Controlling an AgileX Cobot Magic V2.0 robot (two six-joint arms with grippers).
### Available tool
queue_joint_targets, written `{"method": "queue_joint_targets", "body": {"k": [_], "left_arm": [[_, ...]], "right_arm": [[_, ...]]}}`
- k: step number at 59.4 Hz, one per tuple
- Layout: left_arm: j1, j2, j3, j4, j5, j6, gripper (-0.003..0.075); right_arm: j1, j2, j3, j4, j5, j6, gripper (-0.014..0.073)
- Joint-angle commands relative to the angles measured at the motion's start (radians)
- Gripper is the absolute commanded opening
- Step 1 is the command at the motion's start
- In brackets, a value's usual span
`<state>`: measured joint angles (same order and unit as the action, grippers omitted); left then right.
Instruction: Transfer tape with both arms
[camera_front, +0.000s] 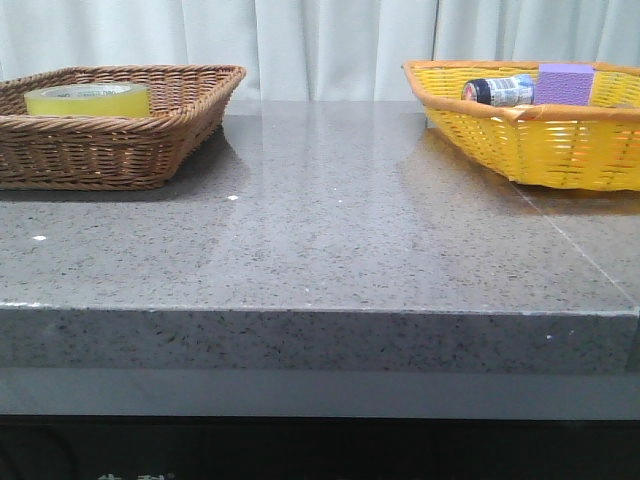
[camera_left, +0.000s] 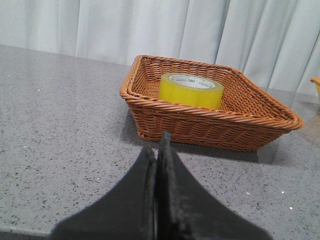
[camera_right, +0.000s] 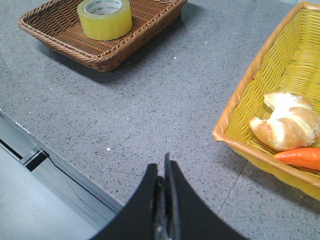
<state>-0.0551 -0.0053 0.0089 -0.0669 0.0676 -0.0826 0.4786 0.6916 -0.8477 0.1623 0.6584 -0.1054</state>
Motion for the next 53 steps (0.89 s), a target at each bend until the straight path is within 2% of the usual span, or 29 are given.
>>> {"method": "queue_joint_targets", "body": {"k": [1,25,37,44,53], "left_arm": [[0.003,-0.019,0.038,0.001,-0.081,-0.007,-0.002],[0.003,-0.019,0.038,0.001,-0.081,-0.007,-0.002],[0.003,-0.019,0.038,0.001,-0.081,-0.007,-0.002],[0.003,-0.019,0.038,0.001,-0.081,-0.007,-0.002],[0.003,-0.019,0.038,0.001,-0.081,-0.007,-0.002]], "right_arm": [[-0.002,-0.001,-0.025,0.005,-0.067,-0.001,-0.0068],[-0.01,-0.03,-0.003,-0.029,-0.09,-0.008,-0.0068],[-0.17,-0.165,0.17,-0.05,-0.293,-0.009,-0.0068],[-0.259,-0.297,0.327,-0.05,-0.449,-0.009,-0.0068],[-0.358,-0.47,0.521,-0.049,-0.563,-0.008,-0.0068]]}}
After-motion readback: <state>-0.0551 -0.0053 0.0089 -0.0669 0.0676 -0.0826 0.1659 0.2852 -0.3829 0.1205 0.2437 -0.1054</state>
